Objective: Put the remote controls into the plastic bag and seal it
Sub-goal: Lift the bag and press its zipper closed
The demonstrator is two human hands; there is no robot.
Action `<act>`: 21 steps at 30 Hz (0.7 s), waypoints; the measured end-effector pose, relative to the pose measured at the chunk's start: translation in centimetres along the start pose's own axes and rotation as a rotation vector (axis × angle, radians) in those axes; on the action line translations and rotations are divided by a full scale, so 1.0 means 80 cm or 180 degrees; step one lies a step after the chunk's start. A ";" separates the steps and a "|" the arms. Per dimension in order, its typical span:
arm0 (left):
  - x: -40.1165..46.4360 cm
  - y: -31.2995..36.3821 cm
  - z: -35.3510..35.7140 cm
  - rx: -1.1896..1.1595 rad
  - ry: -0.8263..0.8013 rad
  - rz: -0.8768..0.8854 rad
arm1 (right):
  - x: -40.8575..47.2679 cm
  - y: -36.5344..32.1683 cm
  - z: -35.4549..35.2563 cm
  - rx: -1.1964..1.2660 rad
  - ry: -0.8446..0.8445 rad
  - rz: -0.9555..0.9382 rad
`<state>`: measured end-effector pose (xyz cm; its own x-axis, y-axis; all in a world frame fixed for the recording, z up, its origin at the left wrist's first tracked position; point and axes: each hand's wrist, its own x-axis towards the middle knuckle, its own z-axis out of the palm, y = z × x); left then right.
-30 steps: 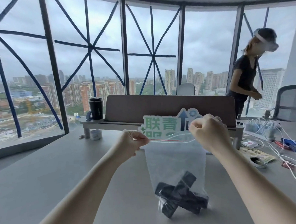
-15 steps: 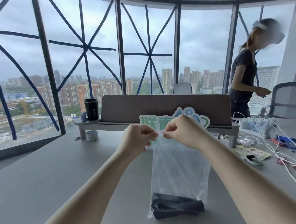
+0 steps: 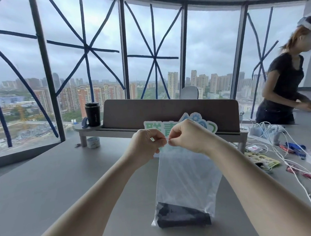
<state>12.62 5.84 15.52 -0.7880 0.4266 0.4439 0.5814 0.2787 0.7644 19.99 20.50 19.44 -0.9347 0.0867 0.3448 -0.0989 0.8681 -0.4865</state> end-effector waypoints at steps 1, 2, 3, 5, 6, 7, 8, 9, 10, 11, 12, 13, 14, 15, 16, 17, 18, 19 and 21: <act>-0.001 0.000 0.000 -0.0003 0.0006 -0.0001 | 0.000 0.000 -0.001 0.0044 -0.0040 0.0031; -0.001 0.000 0.000 -0.0025 0.0004 0.0001 | 0.000 0.000 -0.002 0.0086 -0.0064 0.0065; -0.001 0.000 -0.001 -0.0052 -0.0002 0.0010 | 0.001 0.000 -0.003 0.0102 -0.0069 0.0089; -0.001 0.001 -0.002 -0.0089 -0.0017 0.0048 | 0.004 0.000 -0.004 0.0073 -0.0080 0.0124; -0.001 0.001 -0.003 -0.0099 -0.0022 0.0061 | 0.005 0.000 -0.004 0.0060 -0.0106 0.0145; -0.001 0.001 -0.003 -0.0105 -0.0028 0.0064 | 0.006 0.000 -0.004 0.0047 -0.0137 0.0155; -0.001 0.001 -0.004 -0.0114 -0.0036 0.0058 | 0.007 0.000 -0.004 0.0015 -0.0163 0.0141; -0.001 0.001 -0.003 -0.0124 -0.0044 0.0046 | 0.007 0.000 -0.003 -0.0054 -0.0172 0.0104; -0.001 0.001 -0.003 -0.0142 -0.0049 0.0033 | 0.006 -0.001 -0.002 -0.0150 -0.0148 0.0054; -0.001 0.000 -0.002 -0.0164 -0.0047 0.0018 | 0.005 -0.002 0.001 -0.0251 -0.0087 -0.0005; 0.000 -0.001 -0.002 -0.0187 -0.0041 -0.0003 | 0.004 -0.002 0.004 -0.0334 -0.0007 -0.0064; 0.000 -0.002 -0.001 -0.0198 -0.0030 -0.0024 | 0.002 -0.002 0.007 -0.0398 0.0068 -0.0117; 0.000 -0.003 0.000 -0.0197 -0.0005 -0.0040 | 0.000 -0.003 0.010 -0.0459 0.0134 -0.0159; 0.000 -0.003 0.001 -0.0171 0.0045 -0.0043 | -0.002 -0.004 0.014 -0.0530 0.0198 -0.0192; 0.000 -0.004 0.002 -0.0116 0.0124 -0.0029 | -0.004 -0.005 0.018 -0.0617 0.0262 -0.0215; -0.001 -0.005 0.004 -0.0032 0.0223 -0.0002 | -0.006 -0.006 0.022 -0.0724 0.0332 -0.0253; -0.002 -0.005 0.006 0.0053 0.0326 0.0018 | -0.007 -0.006 0.024 -0.0846 0.0405 -0.0302; -0.003 -0.006 0.007 0.0116 0.0423 0.0025 | -0.009 -0.005 0.026 -0.0961 0.0474 -0.0350; -0.003 -0.009 0.005 0.0163 0.0603 0.0021 | -0.010 0.000 0.026 -0.1106 0.0552 -0.0369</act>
<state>12.46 5.89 14.63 -0.8053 0.2603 0.5327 0.5925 0.3218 0.7385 20.00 19.44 17.50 -0.8497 0.0340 0.5261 -0.0512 0.9879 -0.1465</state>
